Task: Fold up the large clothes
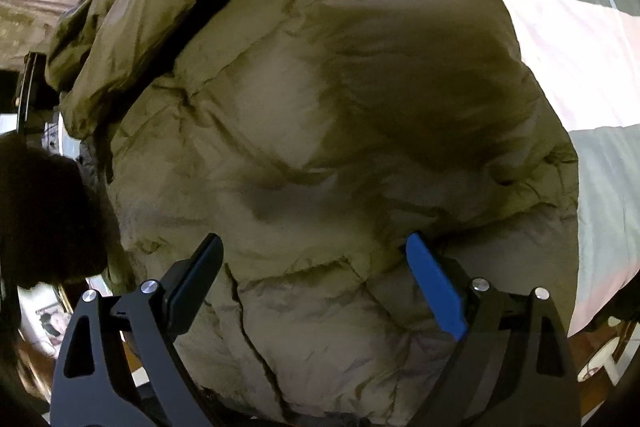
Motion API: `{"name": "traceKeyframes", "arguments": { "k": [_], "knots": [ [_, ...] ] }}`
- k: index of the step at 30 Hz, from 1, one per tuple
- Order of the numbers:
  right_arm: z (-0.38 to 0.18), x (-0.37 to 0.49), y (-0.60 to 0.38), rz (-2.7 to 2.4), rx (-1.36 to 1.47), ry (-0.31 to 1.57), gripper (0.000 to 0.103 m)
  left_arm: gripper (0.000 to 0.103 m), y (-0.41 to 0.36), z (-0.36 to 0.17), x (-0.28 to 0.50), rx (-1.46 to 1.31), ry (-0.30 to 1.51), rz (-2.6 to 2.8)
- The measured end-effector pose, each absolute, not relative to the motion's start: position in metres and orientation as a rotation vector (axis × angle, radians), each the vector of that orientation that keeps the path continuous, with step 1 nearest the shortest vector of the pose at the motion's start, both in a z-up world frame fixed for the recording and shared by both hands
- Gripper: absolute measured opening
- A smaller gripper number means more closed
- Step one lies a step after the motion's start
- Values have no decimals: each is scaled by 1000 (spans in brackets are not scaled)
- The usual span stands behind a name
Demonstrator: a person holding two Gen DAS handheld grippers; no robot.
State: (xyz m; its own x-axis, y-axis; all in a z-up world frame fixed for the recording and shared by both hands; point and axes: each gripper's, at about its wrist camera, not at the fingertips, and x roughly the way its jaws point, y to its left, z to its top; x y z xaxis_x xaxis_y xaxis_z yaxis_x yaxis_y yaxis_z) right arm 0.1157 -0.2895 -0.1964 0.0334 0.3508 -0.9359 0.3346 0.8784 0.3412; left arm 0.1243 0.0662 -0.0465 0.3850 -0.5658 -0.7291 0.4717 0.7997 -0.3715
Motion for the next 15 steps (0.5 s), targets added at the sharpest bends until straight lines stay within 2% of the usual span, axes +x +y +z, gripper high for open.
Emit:
{"name": "traceKeyframes", "arguments": {
  "k": [2, 4, 7, 10, 15],
  "knots": [
    [-196, 117, -293, 10, 588, 1553, 93, 77, 81, -44, 121, -148, 957, -591],
    [-194, 116, -298, -40, 577, 1543, 93, 77, 96, -53, 130, -183, 981, -511],
    [-192, 114, -306, -70, 605, 1526, 93, 77, 122, -81, 147, -207, 1110, -293],
    [-183, 109, -322, -54, 739, 1440, 93, 77, 152, -124, 167, -276, 1252, -158],
    [-173, 107, -325, 60, 877, 1371, 93, 78, 188, -164, 179, -311, 1381, 25]
  ]
}}
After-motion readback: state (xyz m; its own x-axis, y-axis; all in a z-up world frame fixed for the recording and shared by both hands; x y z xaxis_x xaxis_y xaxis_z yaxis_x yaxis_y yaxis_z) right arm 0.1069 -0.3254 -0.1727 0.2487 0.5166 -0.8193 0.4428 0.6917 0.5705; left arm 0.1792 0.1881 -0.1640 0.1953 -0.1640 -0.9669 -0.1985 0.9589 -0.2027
